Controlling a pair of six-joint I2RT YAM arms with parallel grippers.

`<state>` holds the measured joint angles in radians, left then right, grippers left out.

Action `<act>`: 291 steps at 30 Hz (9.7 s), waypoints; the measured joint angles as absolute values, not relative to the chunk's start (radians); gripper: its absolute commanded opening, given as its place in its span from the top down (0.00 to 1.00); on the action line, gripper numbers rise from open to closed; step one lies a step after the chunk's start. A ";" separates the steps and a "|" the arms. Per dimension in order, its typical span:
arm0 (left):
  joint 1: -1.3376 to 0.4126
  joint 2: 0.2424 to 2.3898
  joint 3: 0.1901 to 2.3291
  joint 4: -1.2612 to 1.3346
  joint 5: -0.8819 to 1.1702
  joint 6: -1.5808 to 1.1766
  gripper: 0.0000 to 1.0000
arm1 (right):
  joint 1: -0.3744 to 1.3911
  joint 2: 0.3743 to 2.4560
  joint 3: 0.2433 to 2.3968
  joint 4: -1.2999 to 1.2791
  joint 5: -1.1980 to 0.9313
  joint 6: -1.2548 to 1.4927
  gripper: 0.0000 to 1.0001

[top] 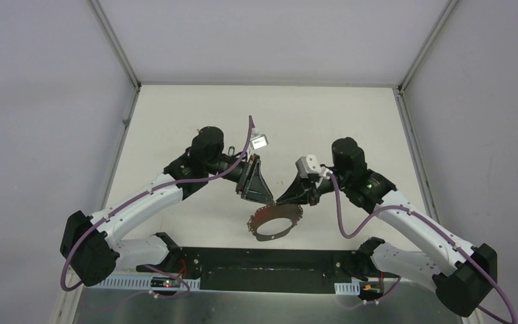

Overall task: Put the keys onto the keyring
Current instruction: Adjust the keyring.

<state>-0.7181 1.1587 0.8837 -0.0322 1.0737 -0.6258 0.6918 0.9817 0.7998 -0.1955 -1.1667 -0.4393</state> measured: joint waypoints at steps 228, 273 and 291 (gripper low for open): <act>-0.862 1.174 1.371 -0.875 0.316 -0.602 1.00 | 0.732 1.048 0.809 -0.060 -0.939 -0.122 0.16; -0.897 0.940 1.298 -0.773 0.410 0.193 1.00 | 0.823 1.181 0.950 0.250 -0.979 0.051 0.33; -0.897 0.770 0.845 -0.307 0.255 -0.104 1.00 | 0.773 1.033 0.887 0.181 -0.678 0.129 0.00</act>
